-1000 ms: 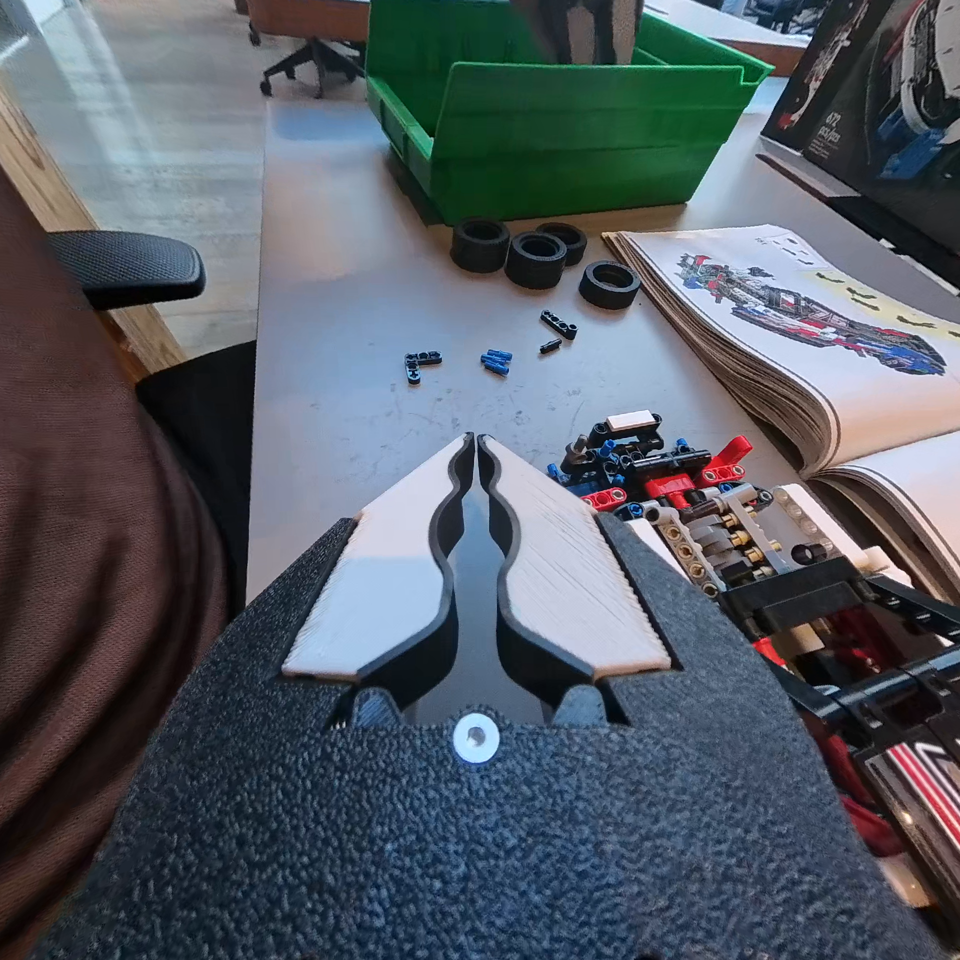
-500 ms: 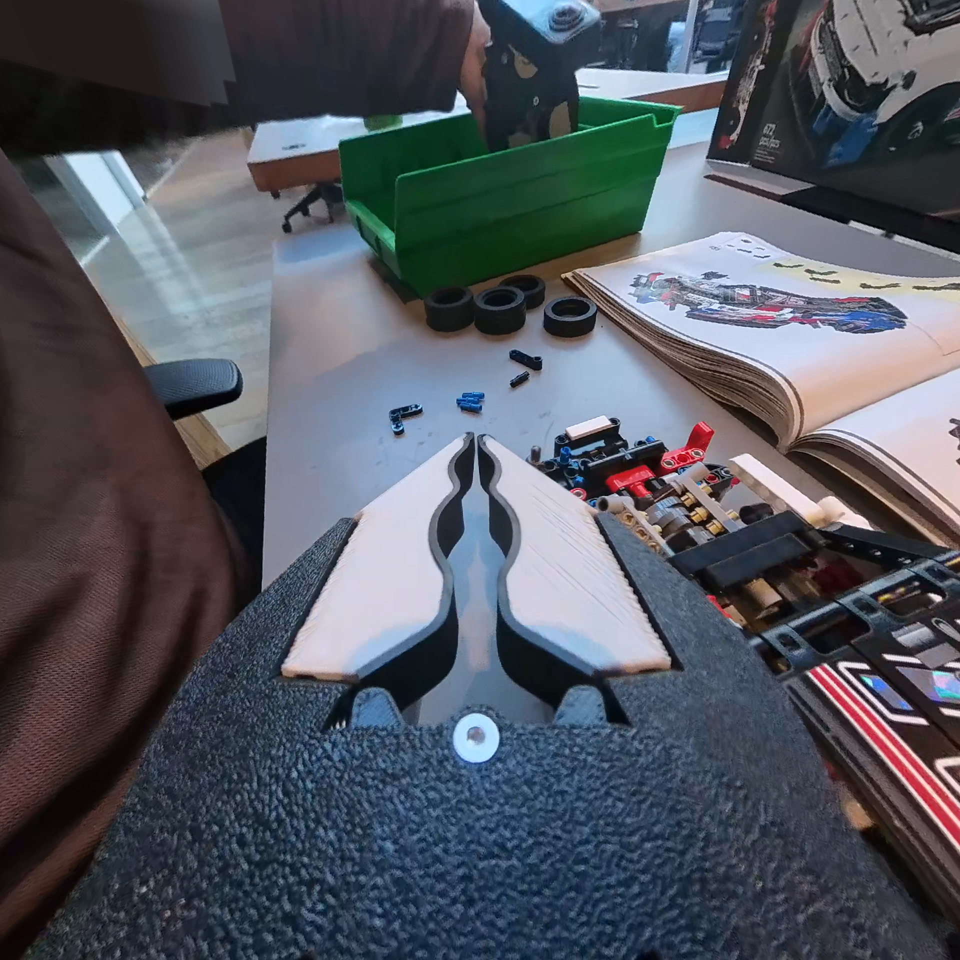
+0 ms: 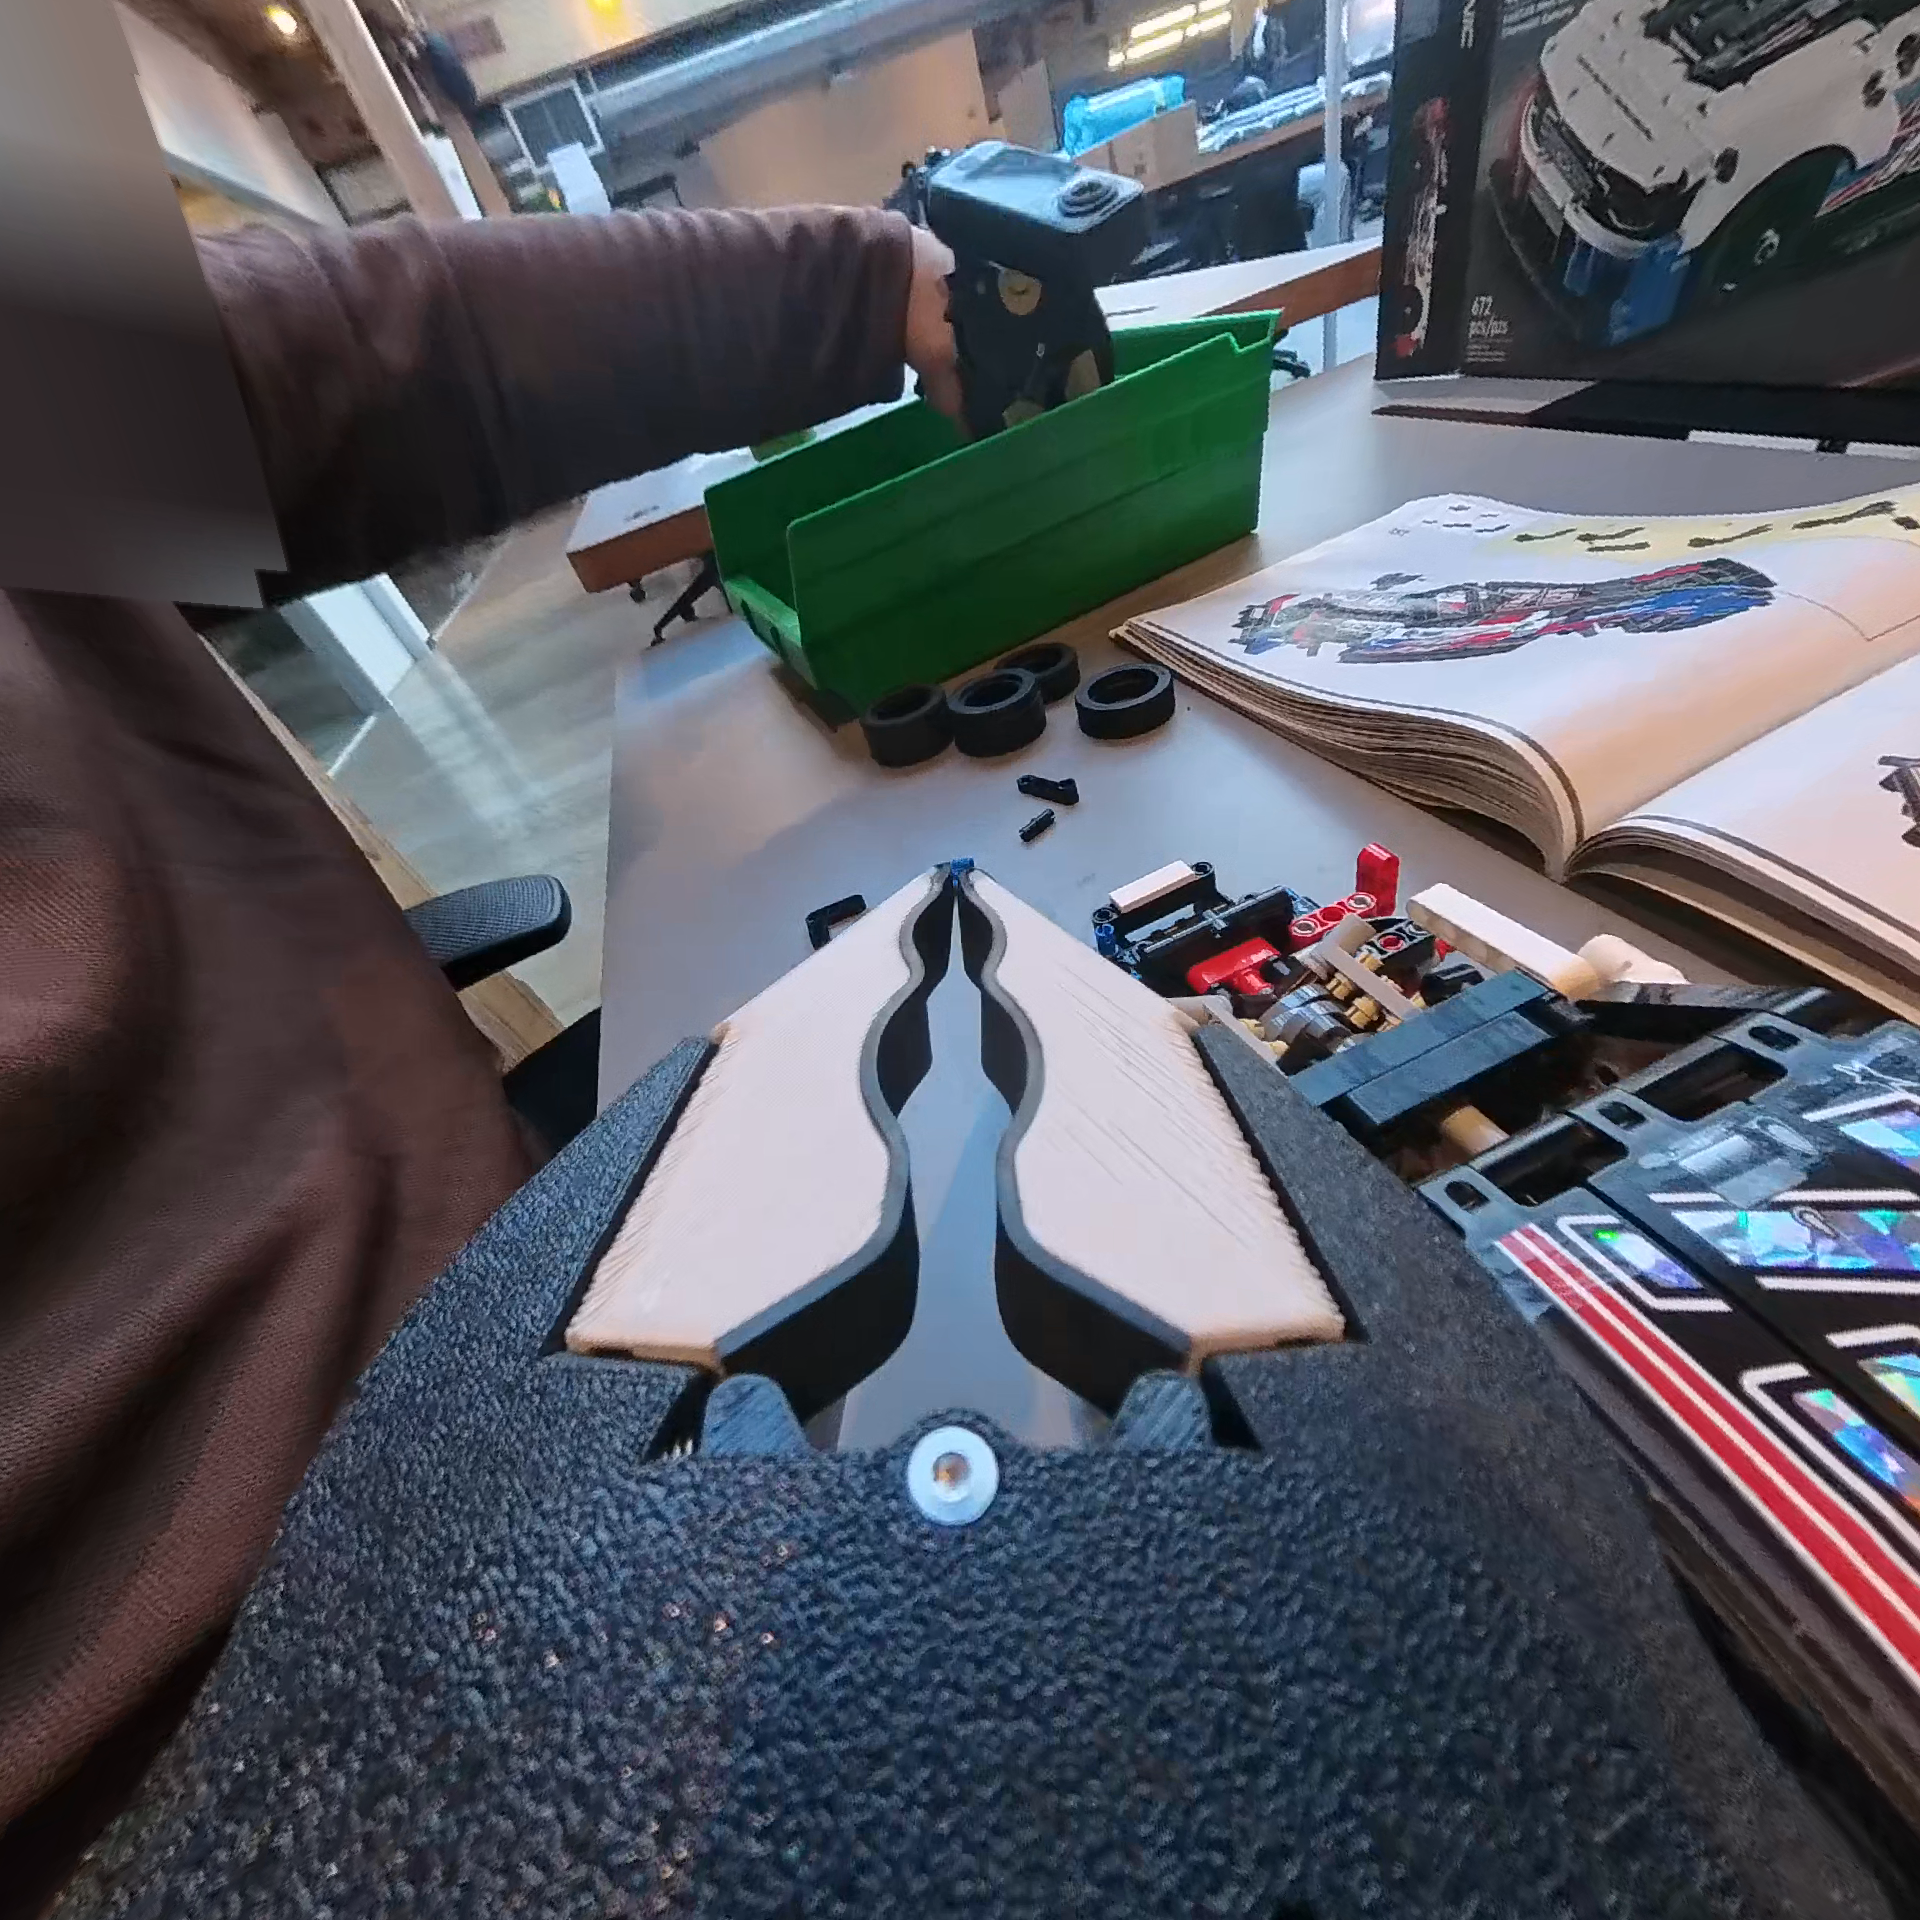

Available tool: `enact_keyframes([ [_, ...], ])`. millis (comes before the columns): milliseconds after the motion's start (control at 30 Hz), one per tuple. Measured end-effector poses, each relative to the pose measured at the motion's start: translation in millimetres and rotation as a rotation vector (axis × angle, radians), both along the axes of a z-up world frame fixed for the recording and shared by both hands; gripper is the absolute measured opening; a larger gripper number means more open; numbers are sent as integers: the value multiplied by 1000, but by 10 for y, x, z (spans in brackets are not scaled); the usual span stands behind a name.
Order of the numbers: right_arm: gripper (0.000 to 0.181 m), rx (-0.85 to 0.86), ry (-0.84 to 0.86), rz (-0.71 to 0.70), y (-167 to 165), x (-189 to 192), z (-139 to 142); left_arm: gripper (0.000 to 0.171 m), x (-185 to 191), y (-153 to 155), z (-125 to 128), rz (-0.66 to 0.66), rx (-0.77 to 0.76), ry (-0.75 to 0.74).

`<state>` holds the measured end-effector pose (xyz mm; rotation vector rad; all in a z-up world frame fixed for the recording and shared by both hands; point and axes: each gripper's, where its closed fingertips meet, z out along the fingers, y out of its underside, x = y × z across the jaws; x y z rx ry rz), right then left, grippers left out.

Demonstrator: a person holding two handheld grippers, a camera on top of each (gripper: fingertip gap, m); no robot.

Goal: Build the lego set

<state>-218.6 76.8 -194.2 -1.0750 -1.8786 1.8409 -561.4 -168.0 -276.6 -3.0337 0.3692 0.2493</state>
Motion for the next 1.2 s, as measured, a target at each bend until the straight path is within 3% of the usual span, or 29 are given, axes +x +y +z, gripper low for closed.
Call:
enact_keyframes([
  [300,0,161,49,49,-190,96,-90,10,12,3,-1,41,-7,-22],
  [600,0,179,6,54,-236,76,-144,14,39,-3,-4,13,-106,-65],
  [667,0,98,-21,131,-335,140,47,17,45,-33,-11,-11,-118,-58],
  [733,0,80,45,148,-234,74,498,17,59,-63,-17,-40,-126,-40],
  [833,0,208,149,-20,353,-527,1215,16,64,-81,-15,-68,-135,-25],
  [900,0,277,60,-62,662,-1110,1369,17,44,-92,-17,-66,-134,-13],
  [967,0,385,-66,-30,834,-1707,1141,18,11,-125,1,-52,-128,6],
  [1067,0,592,-247,-21,1070,-2427,329,23,-43,-196,150,12,-68,32],
  [1133,0,690,-377,24,1169,-2570,-236,22,-70,-214,382,64,11,49],
  [1200,0,740,-430,50,1242,-2563,-569,17,-91,-18,771,99,178,101],
])
